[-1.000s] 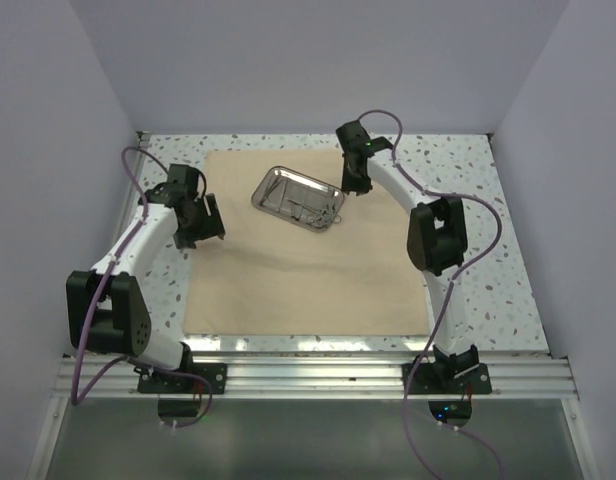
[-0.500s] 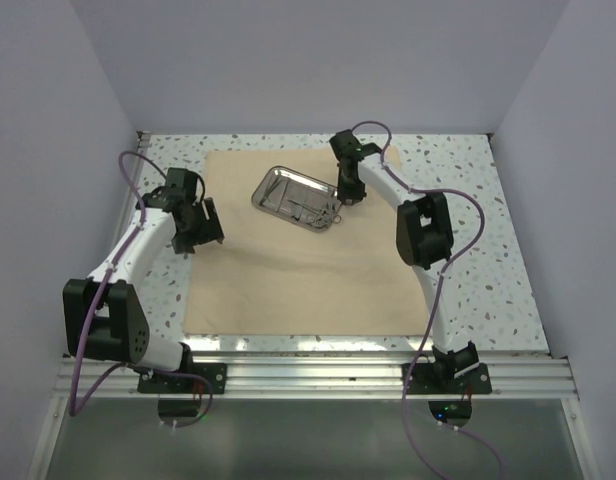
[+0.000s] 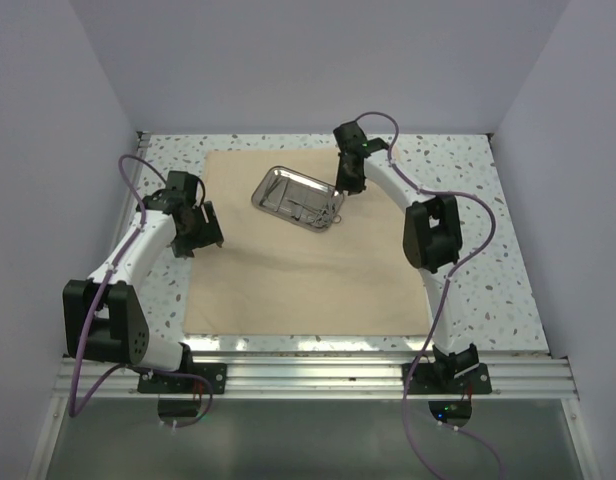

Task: Open and lay out the surgical kit
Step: Adjust the container in the surgical kit.

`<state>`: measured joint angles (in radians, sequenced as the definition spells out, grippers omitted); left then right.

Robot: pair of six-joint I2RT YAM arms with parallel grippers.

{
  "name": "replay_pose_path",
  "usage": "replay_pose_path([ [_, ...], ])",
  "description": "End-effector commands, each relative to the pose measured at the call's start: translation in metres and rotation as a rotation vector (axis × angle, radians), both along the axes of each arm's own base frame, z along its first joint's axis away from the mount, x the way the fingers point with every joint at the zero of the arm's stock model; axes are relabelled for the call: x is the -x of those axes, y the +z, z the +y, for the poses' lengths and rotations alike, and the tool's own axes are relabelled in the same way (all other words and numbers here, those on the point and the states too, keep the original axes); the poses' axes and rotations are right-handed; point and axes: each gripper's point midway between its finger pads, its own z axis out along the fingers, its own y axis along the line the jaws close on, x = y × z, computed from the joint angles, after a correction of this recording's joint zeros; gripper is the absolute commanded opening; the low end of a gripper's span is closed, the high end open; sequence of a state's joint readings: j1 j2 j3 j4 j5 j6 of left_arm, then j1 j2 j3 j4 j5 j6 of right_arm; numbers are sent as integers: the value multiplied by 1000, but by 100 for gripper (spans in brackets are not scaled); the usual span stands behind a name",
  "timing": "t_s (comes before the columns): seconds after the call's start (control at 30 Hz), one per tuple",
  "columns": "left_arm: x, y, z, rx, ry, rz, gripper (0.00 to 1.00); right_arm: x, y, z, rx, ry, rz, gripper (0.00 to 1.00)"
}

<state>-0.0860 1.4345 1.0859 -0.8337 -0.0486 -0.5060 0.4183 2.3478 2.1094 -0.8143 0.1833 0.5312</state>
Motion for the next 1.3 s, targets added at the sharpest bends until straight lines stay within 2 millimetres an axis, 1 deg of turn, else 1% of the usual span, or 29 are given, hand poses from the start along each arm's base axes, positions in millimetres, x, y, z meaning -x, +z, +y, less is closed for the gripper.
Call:
replay_pose_path([
  [0.0,-1,5,1,2,21,-19,74,-18,38,12,-74,-10,-86,30],
  [0.03,-2,5,2,1,22,-19,74,-18,26,12,-62,-13,-60,30],
  [0.07,-2,5,1,1,21,-17,74,-20,28,13,-65,-14,-66,30],
  [0.13,-3,6,2,-4,21,-19,74,-21,15,13,-60,-19,-44,30],
  [0.23,-3,6,3,-10,20,-18,74,-23,6,15,-59,-18,-38,29],
  [0.27,-3,6,3,-10,18,-17,74,-24,-1,15,-50,-18,-30,29],
  [0.33,-3,6,4,-13,21,-14,74,-22,-8,12,-34,-24,-10,29],
  [0.43,-4,6,4,-19,18,-13,74,-23,-11,8,-10,-43,-4,29],
  [0.6,-4,4,5,-22,16,-5,74,-23,-17,9,-10,-42,6,29],
  [0.7,-6,3,5,-25,15,-4,74,-21,-19,7,-3,-51,21,29],
  [0.77,-6,4,5,-25,15,-4,74,-20,-13,6,0,-53,16,29],
  [0.8,-7,4,6,-28,17,-4,74,-21,-3,5,-5,-55,-3,29],
  [0.83,-6,4,6,-30,16,-2,74,-18,-5,3,5,-54,1,29],
  [0.87,-6,3,6,-31,15,-2,74,-17,3,0,14,-58,-11,29],
  [1.0,-7,0,6,-30,16,4,74,-13,2,-3,25,-57,0,28],
  [1.13,-9,-1,4,-22,15,6,74,-12,-4,-2,21,-58,10,29],
  [1.17,-10,0,4,-22,15,4,73,-11,-8,-2,25,-60,20,28],
  [1.2,-10,0,4,-22,15,3,74,-9,-7,-1,21,-61,26,27],
  [1.23,-10,0,4,-23,16,7,73,-10,-5,-2,20,-66,21,26],
  [1.27,-9,-1,5,-26,15,9,74,-11,11,-5,23,-81,-12,25],
])
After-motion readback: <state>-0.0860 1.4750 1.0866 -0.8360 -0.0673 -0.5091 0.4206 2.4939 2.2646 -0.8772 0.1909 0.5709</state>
